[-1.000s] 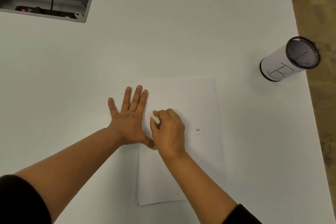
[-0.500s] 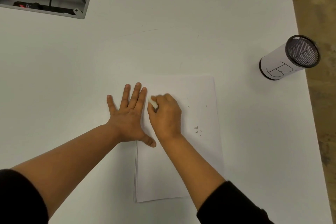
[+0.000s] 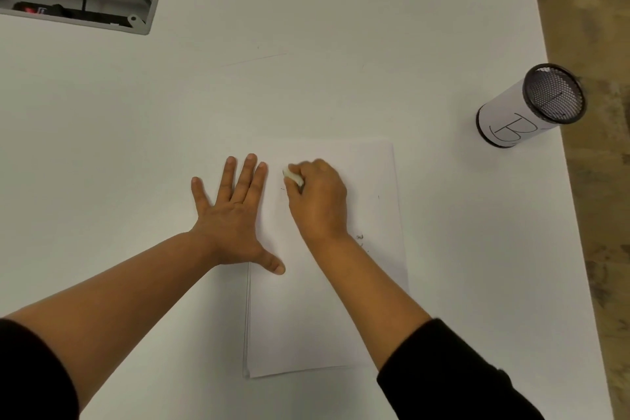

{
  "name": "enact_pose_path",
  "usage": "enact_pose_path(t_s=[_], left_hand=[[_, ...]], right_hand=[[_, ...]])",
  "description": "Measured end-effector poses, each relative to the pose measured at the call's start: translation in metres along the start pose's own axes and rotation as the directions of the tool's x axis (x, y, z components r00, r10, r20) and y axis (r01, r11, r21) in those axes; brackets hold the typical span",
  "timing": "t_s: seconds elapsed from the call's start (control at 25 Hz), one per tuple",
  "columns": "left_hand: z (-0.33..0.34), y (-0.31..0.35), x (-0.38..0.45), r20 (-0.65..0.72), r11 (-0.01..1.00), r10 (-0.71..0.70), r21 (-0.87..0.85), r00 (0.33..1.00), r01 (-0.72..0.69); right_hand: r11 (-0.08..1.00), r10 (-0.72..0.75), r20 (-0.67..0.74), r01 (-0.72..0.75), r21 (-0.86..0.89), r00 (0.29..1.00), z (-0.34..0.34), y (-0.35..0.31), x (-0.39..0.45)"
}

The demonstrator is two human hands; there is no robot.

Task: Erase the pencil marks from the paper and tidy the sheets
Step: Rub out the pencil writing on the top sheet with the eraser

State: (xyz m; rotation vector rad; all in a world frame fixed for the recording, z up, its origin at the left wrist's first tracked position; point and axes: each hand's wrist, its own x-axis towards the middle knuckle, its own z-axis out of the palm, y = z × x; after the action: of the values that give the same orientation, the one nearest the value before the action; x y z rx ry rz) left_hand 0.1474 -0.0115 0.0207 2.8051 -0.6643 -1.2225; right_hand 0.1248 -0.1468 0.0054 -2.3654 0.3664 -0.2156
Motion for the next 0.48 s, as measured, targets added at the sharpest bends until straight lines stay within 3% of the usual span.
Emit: enact_pose_path(t_s=[0.2, 0.36, 0.48], left_hand=[[0.0, 0.0, 0.0, -0.001, 1.0, 0.003, -0.004, 1.0, -0.003], [-0.002, 0.001, -0.001, 0.009, 1.0, -0.002, -0.012, 1.0, 0.002], [-0.002, 0.001, -0.002, 0.009, 1.0, 0.001, -0.014, 1.0, -0.001]], right_hand=[[0.995, -0.1, 0.04, 0.101, -0.006, 0.994, -0.018, 0.013, -0.04], [0.999, -0.039, -0.04, 0.037, -0.04, 0.998, -0.013, 0.012, 0.022], [0.998, -0.048, 0.007, 0.049, -0.036, 0.999, -0.012, 0.012, -0.018]])
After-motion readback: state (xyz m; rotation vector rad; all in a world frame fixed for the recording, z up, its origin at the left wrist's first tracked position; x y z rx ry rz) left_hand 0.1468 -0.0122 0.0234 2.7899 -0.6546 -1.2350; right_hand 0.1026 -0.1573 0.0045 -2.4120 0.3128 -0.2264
